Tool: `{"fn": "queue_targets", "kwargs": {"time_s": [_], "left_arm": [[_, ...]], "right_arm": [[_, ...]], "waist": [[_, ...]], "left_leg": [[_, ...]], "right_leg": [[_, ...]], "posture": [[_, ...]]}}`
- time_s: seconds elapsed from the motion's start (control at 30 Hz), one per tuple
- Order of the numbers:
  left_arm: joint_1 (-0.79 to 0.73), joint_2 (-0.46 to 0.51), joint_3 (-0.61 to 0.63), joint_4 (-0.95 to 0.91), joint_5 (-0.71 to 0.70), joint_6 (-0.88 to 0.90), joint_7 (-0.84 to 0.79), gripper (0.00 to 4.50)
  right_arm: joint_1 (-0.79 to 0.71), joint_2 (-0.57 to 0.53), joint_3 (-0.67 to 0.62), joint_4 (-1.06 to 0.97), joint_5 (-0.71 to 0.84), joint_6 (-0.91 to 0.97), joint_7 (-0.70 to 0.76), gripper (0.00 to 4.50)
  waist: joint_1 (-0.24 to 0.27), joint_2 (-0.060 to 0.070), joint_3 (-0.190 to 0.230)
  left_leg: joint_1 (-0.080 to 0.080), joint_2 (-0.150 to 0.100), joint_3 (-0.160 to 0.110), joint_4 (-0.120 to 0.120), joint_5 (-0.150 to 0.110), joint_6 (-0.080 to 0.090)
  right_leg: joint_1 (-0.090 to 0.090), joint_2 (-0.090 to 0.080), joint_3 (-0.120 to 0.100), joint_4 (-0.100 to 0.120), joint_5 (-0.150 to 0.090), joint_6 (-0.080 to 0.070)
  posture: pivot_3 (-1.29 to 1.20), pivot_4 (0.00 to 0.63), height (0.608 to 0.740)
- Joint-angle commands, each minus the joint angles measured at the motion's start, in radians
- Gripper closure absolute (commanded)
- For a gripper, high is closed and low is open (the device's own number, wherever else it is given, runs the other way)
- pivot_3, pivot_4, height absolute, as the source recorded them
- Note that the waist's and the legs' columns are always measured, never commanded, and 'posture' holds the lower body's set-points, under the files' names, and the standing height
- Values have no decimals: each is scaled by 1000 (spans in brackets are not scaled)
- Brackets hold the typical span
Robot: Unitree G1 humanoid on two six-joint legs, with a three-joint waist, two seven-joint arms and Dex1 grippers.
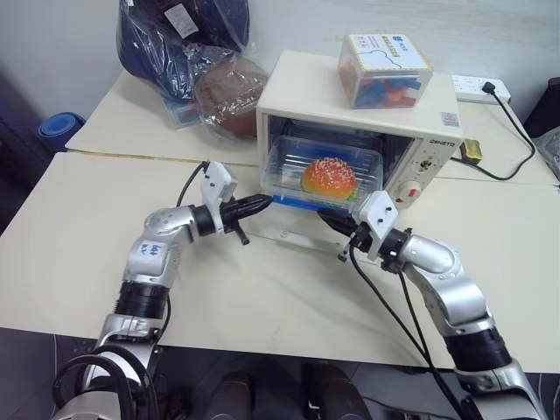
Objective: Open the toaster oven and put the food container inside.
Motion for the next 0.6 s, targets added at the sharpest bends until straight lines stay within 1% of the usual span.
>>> {"fn": "queue_targets", "kwargs": {"time_s": [0.03,0.13,0.3,0.37,0.43,0.53,0.6], "left_arm": [[-55,-48,27,33,6,-46,62,4500],[-84,-79,43,68,7,-60,101,4500],[-113,-94,61,131,23,-97,155,4500],[-109,-88,76,130,16,-102,154,4500],[-92,-59,85,108,6,-98,124,4500],[-60,16,96,53,-23,-77,34,4500],[-14,113,116,-14,-79,-32,-92,4500]], "right_arm": [[-75,40,-20,89,-47,-91,-44,4475],[-123,58,-31,177,-75,-139,-63,4475],[-180,85,-42,292,-102,-197,-92,4475],[-218,105,-67,354,-111,-213,-145,4475],[-234,120,-87,363,-78,-186,-140,4475],[-217,89,-78,282,-66,-139,-82,4475],[-160,39,-105,146,14,-62,-5,4475]], "waist": [[-4,0,0],[-4,0,0],[-5,0,0],[-6,0,0],[-6,0,0],[-11,0,0],[-19,0,0]], "left_leg": [[0,0,1,0,0,0],[0,0,1,0,0,-1],[0,0,2,0,0,-1],[0,0,2,0,1,-1],[0,0,2,0,1,-1],[-1,0,2,-1,1,-2],[-2,0,1,-1,1,-2]], "right_leg": [[0,0,0,1,0,0],[-1,0,0,2,0,0],[-2,0,0,2,0,0],[-2,0,0,2,0,0],[-2,0,0,2,0,0],[-3,0,0,3,0,0],[-3,0,1,3,0,0]], "posture": [[0,150,740],[0,150,740],[0,150,740],[0,150,740],[0,150,740],[0,150,740],[0,150,740]]}}
